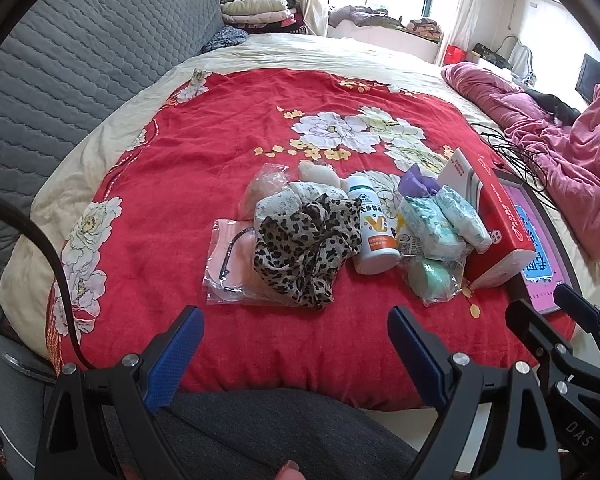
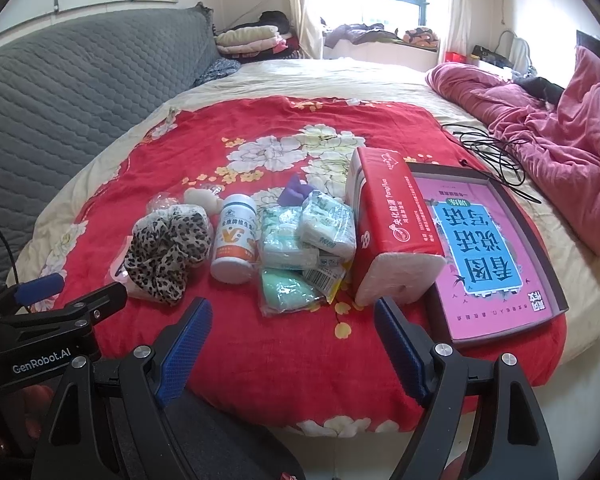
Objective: Organize soft objects
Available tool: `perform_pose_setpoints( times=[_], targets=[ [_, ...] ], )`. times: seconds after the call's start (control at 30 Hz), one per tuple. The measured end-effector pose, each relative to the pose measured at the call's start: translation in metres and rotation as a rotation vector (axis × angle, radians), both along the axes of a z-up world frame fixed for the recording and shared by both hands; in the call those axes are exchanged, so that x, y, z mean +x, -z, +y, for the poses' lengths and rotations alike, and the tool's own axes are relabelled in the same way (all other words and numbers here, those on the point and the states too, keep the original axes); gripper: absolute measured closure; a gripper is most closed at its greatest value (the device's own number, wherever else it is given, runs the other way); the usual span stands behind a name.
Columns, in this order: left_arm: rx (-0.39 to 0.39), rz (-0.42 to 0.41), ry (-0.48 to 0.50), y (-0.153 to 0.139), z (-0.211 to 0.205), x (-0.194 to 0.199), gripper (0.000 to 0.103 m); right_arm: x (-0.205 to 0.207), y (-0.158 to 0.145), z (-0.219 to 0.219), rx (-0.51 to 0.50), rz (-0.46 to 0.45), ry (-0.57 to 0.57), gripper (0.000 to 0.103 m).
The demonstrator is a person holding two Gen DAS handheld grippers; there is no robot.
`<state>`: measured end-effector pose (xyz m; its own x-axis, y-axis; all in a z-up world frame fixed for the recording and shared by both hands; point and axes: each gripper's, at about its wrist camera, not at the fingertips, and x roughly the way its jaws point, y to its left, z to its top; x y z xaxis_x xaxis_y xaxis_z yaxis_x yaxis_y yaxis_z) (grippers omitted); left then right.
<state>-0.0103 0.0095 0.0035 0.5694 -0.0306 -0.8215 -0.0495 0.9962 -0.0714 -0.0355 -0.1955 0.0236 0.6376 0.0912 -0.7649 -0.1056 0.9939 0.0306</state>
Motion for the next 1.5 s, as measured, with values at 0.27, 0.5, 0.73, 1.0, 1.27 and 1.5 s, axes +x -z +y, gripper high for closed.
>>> perform_pose_setpoints(
  times=[0.27,0.5,0.73,1.0,1.27,1.5],
  targets=[
    [-0.037,0.019,-0.010,0.007,0.009,0.004,0.010,0.002,0.002,0.000,0.000,0.005,-0.002,0.019],
    [-0.145,0.052,-0.037,0.021,0.030,0.014,0.010,0.008,0.008,0.001,-0.004,0.017,-0.002,0.019],
    [-0.219,0.061,-0.054,0.034,0.043,0.036,0.018,0.023,0.011,0.001,-0.015,0.005,0.000,0.019],
    [-0.170,0.107,-0.037,0.055,0.037,0.068,0.040,0.053,0.021,0.002,-0.056,0.019,-0.016,0.019],
    [-0.186,0.131,-0.024,0.070,0.037,0.081,0.057,0.086,0.030,-0.002,-0.081,0.044,0.016,0.019],
    [-0.213,0.130,-0.010,0.073,0.041,0.087,0.084,0.105,0.033,0.007,-0.096,0.045,-0.010,0.019]
  ],
)
